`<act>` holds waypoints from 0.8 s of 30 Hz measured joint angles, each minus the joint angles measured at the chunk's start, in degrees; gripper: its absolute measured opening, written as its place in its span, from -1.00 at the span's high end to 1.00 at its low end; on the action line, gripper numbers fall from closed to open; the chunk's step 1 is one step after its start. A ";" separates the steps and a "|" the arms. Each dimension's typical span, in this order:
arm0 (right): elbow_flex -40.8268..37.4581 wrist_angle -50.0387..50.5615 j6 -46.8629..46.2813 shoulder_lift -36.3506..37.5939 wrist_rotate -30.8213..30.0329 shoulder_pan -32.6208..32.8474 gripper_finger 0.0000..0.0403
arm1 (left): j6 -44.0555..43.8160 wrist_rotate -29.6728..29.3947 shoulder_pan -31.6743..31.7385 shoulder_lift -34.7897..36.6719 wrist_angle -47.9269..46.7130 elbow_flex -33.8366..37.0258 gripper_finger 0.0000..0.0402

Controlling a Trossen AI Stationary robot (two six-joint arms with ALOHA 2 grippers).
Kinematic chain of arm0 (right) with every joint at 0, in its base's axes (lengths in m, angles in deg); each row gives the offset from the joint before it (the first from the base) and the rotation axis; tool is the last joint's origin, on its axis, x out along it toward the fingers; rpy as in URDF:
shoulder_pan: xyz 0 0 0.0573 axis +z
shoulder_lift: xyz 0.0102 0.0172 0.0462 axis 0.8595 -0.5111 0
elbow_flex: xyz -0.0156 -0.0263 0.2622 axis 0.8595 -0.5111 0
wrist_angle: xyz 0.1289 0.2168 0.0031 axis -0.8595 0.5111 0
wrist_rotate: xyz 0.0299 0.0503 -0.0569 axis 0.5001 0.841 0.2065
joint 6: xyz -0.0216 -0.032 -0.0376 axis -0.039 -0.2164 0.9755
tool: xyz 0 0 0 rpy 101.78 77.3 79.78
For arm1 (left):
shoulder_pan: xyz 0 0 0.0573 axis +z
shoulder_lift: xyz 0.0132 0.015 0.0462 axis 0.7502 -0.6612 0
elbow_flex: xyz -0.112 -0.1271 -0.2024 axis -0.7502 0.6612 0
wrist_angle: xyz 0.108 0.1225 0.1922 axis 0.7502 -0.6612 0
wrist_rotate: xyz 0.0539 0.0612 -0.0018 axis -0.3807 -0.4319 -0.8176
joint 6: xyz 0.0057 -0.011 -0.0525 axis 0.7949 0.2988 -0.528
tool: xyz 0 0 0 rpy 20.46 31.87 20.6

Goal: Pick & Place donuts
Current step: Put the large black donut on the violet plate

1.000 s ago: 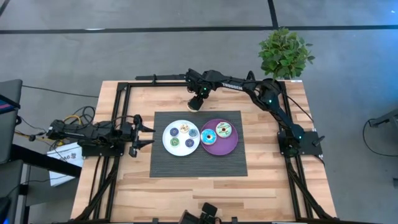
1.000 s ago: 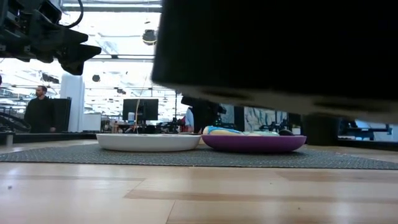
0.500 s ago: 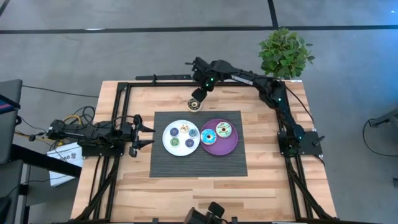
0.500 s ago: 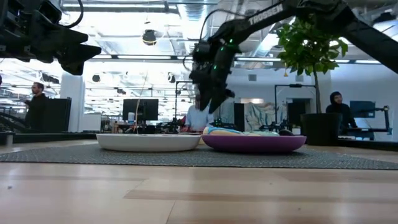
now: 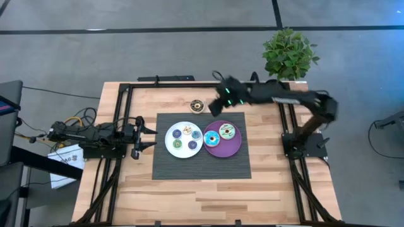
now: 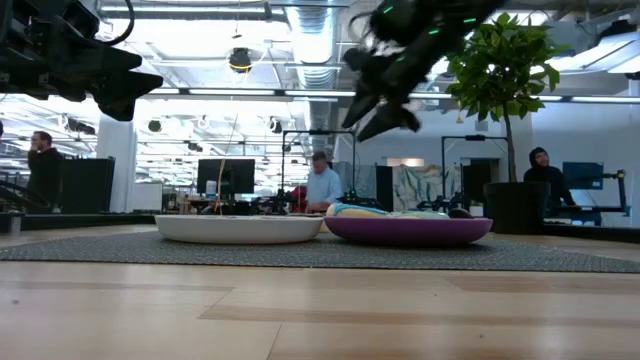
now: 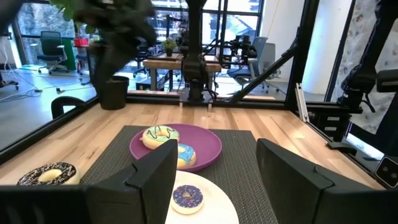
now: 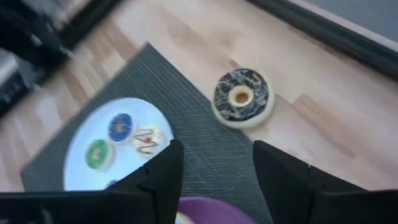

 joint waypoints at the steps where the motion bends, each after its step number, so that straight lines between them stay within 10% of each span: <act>1: -4.47 -3.78 -2.14 3.04 -2.54 1.46 0.11 | 0.00 0.00 0.00 0.00 -0.02 0.00 -0.06; 10: -22.16 -20.83 -18.00 13.83 -14.51 9.35 0.24 | 0.00 0.00 0.00 0.00 -0.01 0.00 -0.05; 24: -22.16 -41.90 -28.10 0.03 -12.78 6.05 -0.17 | 0.00 0.00 0.00 0.00 -0.02 0.00 -0.06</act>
